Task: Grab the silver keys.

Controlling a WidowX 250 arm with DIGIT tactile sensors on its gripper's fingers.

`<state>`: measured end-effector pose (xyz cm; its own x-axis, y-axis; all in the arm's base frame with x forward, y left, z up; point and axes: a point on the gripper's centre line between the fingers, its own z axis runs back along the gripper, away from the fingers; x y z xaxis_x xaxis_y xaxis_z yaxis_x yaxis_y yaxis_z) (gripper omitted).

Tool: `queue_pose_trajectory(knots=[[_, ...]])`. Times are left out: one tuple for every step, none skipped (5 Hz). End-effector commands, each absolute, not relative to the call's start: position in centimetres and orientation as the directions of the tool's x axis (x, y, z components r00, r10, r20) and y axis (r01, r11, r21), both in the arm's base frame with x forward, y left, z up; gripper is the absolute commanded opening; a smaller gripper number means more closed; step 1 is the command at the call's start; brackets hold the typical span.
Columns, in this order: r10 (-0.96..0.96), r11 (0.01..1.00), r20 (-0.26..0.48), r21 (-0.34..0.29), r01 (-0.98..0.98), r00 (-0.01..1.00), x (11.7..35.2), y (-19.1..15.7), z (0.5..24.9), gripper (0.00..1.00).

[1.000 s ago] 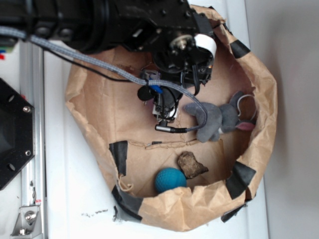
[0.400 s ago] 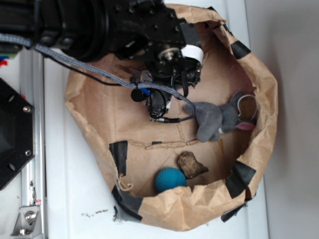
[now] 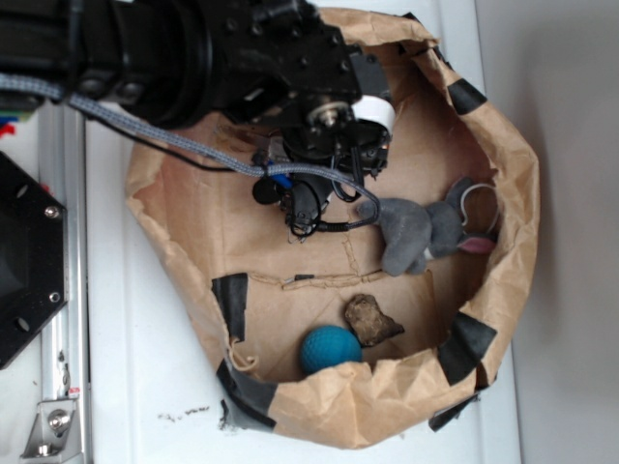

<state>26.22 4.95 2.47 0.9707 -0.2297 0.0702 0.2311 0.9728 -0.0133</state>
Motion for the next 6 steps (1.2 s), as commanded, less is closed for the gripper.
queue_pose_trajectory(knots=[[-0.239,0.970,0.113,-0.012,0.242,0.964,26.9,4.8,4.8,0.00],[-0.261,0.961,0.103,-0.064,0.268,0.960,26.3,4.3,6.3,0.00],[-0.242,0.961,0.088,-0.114,0.251,0.966,25.5,4.0,10.8,0.00],[-0.238,0.939,0.163,-0.214,0.270,0.957,24.4,4.0,15.7,0.00],[-0.229,0.924,0.197,-0.265,0.276,0.953,23.6,4.0,19.9,0.00],[-0.216,0.933,0.186,-0.249,0.258,0.959,24.0,3.8,19.3,0.00]])
